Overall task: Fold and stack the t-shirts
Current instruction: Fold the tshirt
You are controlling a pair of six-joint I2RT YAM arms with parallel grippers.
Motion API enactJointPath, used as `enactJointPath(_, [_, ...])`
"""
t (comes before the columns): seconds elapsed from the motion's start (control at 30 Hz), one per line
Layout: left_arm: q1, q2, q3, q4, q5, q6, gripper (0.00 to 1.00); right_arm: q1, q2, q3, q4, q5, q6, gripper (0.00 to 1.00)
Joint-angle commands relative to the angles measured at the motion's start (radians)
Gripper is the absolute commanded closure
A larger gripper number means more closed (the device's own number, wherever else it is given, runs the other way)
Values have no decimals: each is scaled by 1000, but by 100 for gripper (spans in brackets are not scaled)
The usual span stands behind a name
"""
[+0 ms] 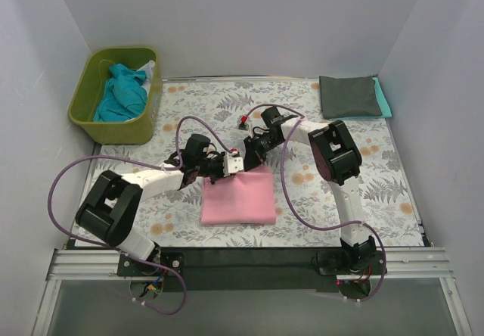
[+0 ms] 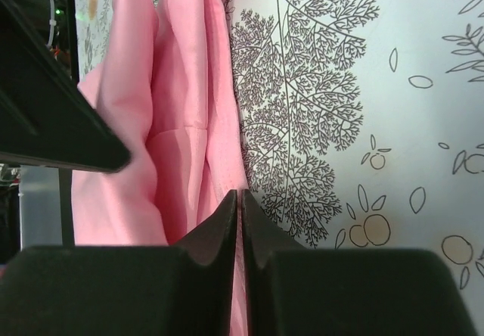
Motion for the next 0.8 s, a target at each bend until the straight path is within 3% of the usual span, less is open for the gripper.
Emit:
enactJointPath(0.0, [4,-83,20,-3,-12,23,100,10,77,-28,-50,106,-56,89])
enactJointPath(0.23, [41,-83,40,23,-41,31,100,10,74,-31,-59,80,-62,92])
enactJointPath(0.57, [55,49,46,155,-41,29,100,4,74,-9,-67,75,-57,93])
enactJointPath(0.77, [53,86,34,184,-23,40,100,-34,71,50,-78,122,-51,86])
